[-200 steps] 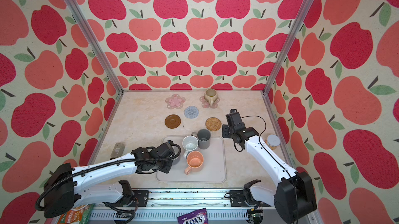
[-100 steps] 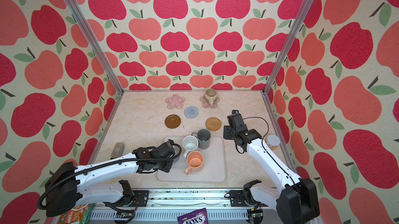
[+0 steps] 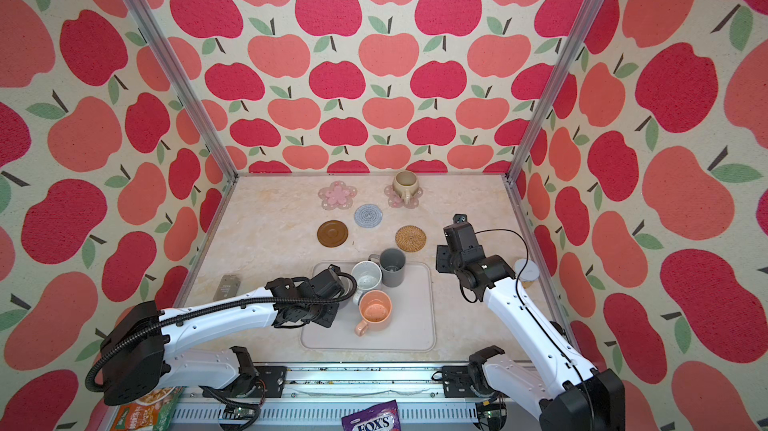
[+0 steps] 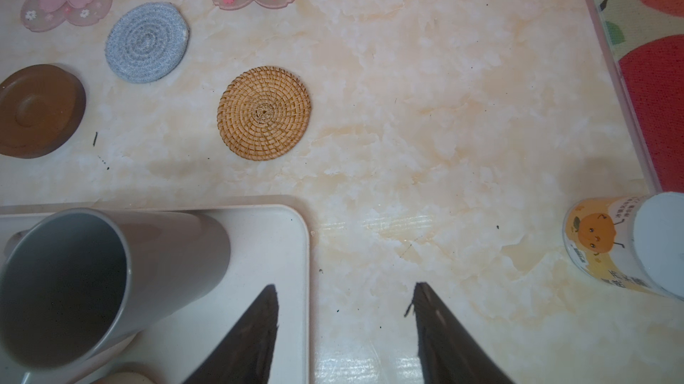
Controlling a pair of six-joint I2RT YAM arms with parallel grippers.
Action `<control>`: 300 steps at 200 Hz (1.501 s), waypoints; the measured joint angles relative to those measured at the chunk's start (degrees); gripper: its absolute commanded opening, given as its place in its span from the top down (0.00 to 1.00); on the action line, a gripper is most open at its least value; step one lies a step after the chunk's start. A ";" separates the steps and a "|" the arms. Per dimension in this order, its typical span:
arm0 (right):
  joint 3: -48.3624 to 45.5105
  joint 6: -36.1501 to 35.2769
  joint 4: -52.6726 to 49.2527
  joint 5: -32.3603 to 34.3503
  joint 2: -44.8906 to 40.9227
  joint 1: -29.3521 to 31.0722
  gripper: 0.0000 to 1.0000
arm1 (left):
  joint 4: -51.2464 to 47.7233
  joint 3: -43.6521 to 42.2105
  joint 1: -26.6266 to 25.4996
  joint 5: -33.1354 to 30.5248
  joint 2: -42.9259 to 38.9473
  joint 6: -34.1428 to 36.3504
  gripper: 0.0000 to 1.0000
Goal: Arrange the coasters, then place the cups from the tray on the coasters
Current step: 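Lift the pale pink mug with the left gripper while the right gripper shifts back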
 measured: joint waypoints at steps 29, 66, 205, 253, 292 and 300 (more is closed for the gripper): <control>0.00 0.22 -1.68 0.26 -0.63 0.00 0.39 | 0.02 0.02 0.02 -0.48 0.22 -0.02 1.00; 0.00 0.42 -4.02 0.81 -2.73 0.00 0.39 | 0.15 1.33 0.24 -1.22 1.90 0.24 1.00; -4.50 4.26 -7.30 1.22 -8.66 0.00 0.39 | -2.99 12.09 2.47 -1.64 5.51 6.38 1.00; -4.70 4.24 -6.67 1.22 -8.26 0.00 0.40 | -3.54 10.86 2.49 -2.45 1.99 6.38 1.00; -4.70 4.24 -6.67 1.25 -8.98 0.00 0.39 | -5.79 11.93 5.16 -2.67 2.08 6.43 1.00; -4.70 4.24 -6.64 1.25 -9.07 0.00 0.39 | -6.36 12.72 6.32 -2.60 2.23 6.43 1.00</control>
